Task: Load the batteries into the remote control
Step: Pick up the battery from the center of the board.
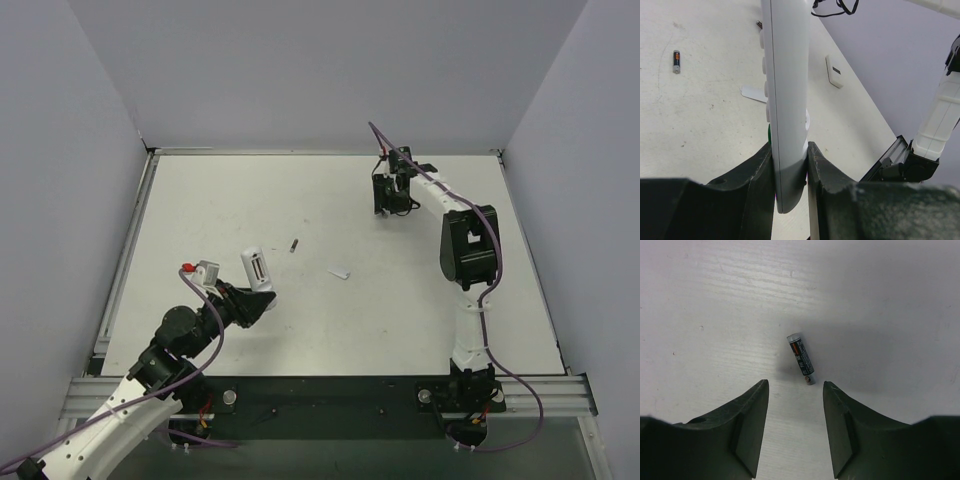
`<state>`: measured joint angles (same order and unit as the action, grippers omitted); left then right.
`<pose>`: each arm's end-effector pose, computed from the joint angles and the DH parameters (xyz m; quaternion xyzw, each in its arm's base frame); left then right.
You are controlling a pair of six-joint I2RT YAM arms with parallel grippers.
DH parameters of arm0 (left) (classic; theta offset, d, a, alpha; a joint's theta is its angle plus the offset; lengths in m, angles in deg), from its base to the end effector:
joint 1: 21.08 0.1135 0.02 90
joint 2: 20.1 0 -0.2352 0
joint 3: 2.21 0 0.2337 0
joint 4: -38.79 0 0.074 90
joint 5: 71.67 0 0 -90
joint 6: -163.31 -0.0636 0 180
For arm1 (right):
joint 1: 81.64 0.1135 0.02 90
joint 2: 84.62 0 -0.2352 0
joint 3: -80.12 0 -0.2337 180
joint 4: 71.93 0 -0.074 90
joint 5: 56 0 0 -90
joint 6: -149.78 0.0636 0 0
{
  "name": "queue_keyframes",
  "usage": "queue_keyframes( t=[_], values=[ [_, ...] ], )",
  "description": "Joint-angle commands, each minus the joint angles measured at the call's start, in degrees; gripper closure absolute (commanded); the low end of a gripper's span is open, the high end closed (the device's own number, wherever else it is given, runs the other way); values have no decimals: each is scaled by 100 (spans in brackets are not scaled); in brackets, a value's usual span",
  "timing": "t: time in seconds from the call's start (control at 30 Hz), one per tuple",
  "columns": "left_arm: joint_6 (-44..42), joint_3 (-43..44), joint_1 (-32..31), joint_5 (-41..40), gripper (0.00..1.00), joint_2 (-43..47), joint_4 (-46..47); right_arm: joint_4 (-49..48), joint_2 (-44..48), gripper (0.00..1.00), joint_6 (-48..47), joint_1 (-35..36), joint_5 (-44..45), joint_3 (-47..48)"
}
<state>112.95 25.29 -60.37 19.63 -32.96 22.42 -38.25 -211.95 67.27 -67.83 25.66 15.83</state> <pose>0.1185 -0.0988 0.2208 0.0057 0.7177 -0.4489 0.5324 0.4715 0.1254 0.1561 -0.0785 0.9195 0.1362 0.3603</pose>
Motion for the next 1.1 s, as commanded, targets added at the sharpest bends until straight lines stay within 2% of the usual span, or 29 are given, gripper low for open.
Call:
queue_keyframes(
  t=[0.0,0.43,0.7,0.97,1.07],
  values=[
    [-27,118,18,28,100,-155,562,483,-187,59,104,-36,25,392],
    [53,12,18,63,100,-120,642,571,-486,63,245,-36,43,569],
    [185,-76,18,90,100,-76,668,589,-521,75,280,0,104,446],
    [272,-181,26,81,100,3,677,589,-364,100,131,114,140,332],
    [421,-400,18,72,100,21,861,589,-118,100,-1,227,157,87]
  ],
)
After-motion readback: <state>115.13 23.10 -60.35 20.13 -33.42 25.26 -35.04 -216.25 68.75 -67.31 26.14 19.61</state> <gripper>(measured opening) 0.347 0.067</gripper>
